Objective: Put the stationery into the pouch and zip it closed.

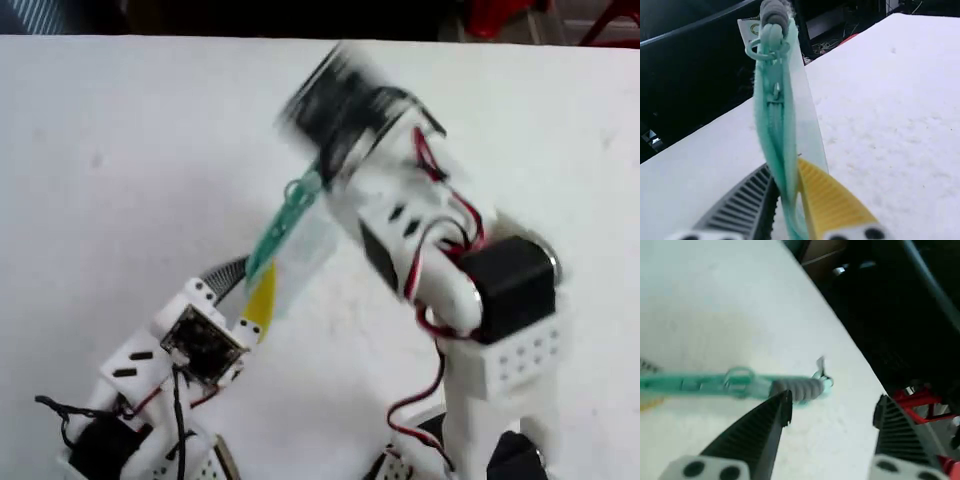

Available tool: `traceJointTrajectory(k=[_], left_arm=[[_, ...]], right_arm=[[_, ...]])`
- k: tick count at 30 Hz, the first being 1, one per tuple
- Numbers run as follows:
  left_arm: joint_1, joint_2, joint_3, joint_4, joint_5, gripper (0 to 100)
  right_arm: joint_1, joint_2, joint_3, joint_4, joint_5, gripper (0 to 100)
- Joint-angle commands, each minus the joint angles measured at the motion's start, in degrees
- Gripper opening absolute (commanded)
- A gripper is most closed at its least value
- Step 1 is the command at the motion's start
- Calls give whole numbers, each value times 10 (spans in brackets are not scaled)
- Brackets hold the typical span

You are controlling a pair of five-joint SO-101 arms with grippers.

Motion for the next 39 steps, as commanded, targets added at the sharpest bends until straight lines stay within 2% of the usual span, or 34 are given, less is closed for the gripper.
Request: traceJointTrajectory(k=[1,6,14,17,22,25,36,39], left_arm=[[-1,0,-46,43,-25,23],[22,0,-46,51,-28,23],[36,0,-45,55,-25,23],[36,0,-45,55,-25,23],[38,0,-45,55,-25,23],[38,0,-45,55,-25,23],[38,0,-45,55,-25,25],[38,0,-47,54,-24,33]], right_arm=[[16,-35,23,30,117,272],[20,-47,85,31,222,272],[-15,-44,143,31,284,271],[-13,-42,147,29,287,214],[-13,-42,149,28,283,9],[-13,-42,158,28,283,39],[-43,-47,215,24,281,17],[-40,-48,207,-16,233,17]])
